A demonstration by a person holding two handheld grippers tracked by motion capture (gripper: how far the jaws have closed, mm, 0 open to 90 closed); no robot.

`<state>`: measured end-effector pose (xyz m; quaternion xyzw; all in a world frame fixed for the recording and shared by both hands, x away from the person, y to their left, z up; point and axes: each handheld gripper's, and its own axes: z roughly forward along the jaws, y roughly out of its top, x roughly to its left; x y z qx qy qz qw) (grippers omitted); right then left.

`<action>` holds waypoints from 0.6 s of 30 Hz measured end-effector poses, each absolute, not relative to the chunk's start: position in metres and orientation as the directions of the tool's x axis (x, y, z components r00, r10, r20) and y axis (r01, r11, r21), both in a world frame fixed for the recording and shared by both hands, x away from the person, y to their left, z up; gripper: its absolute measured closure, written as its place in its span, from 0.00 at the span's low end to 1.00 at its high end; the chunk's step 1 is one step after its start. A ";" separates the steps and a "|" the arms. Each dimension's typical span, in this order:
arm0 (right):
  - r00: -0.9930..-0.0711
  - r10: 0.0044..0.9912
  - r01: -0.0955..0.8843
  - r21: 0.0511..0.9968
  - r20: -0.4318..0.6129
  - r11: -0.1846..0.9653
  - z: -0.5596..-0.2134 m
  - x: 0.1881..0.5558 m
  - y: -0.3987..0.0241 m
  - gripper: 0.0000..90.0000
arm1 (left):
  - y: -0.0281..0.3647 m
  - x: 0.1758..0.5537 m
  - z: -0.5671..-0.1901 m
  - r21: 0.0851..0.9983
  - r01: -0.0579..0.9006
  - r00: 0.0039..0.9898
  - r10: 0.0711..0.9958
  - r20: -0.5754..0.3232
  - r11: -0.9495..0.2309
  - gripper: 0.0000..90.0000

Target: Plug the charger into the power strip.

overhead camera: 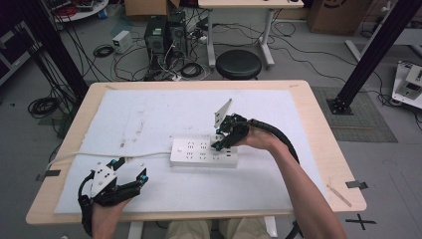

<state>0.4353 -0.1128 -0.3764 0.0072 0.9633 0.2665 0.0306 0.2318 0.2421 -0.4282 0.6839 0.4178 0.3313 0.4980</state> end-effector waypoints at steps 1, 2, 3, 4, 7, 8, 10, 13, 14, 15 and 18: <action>-0.998 0.033 0.004 0.515 -0.047 0.857 -0.376 0.436 -0.113 0.71 | 0.242 0.232 -0.428 0.957 0.244 0.433 0.901 0.035 -0.154 0.20; -0.998 0.033 0.004 0.515 -0.047 0.857 -0.376 0.436 -0.113 0.71 | 0.242 0.232 -0.428 0.957 0.244 0.433 0.901 0.035 -0.154 0.20; -0.999 0.041 0.023 0.521 -0.024 0.853 -0.377 0.439 -0.114 0.71 | 0.241 0.233 -0.428 0.958 0.240 0.435 0.899 0.037 -0.155 0.20; -0.998 0.054 0.063 0.542 0.034 0.838 -0.379 0.447 -0.116 0.71 | 0.240 0.233 -0.427 0.959 0.238 0.436 0.899 0.035 -0.153 0.20; -0.994 0.059 0.103 0.558 0.096 0.823 -0.381 0.454 -0.120 0.71 | 0.241 0.233 -0.427 0.959 0.236 0.436 0.899 0.037 -0.154 0.21; -0.993 0.059 0.104 0.556 0.099 0.824 -0.381 0.455 -0.120 0.71 | 0.241 0.233 -0.428 0.960 0.237 0.433 0.901 0.036 -0.152 0.20; -0.994 0.057 0.101 0.559 0.095 0.823 -0.381 0.454 -0.119 0.71 | 0.242 0.232 -0.428 0.959 0.240 0.432 0.901 0.035 -0.152 0.20; -0.997 0.041 0.066 0.556 0.058 0.828 -0.381 0.450 -0.118 0.71 | 0.243 0.231 -0.428 0.959 0.240 0.429 0.903 0.038 -0.154 0.20; -0.999 0.036 0.048 0.552 0.033 0.832 -0.380 0.448 -0.117 0.71 | 0.243 0.231 -0.429 0.958 0.241 0.428 0.903 0.038 -0.154 0.20; -1.000 0.029 0.027 0.544 0.004 0.839 -0.379 0.444 -0.115 0.71 | 0.243 0.231 -0.429 0.959 0.240 0.426 0.904 0.036 -0.152 0.20; -0.996 0.021 -0.025 0.493 -0.087 0.870 -0.384 0.431 -0.107 0.71 | 0.243 0.230 -0.429 0.960 0.239 0.425 0.905 0.034 -0.148 0.20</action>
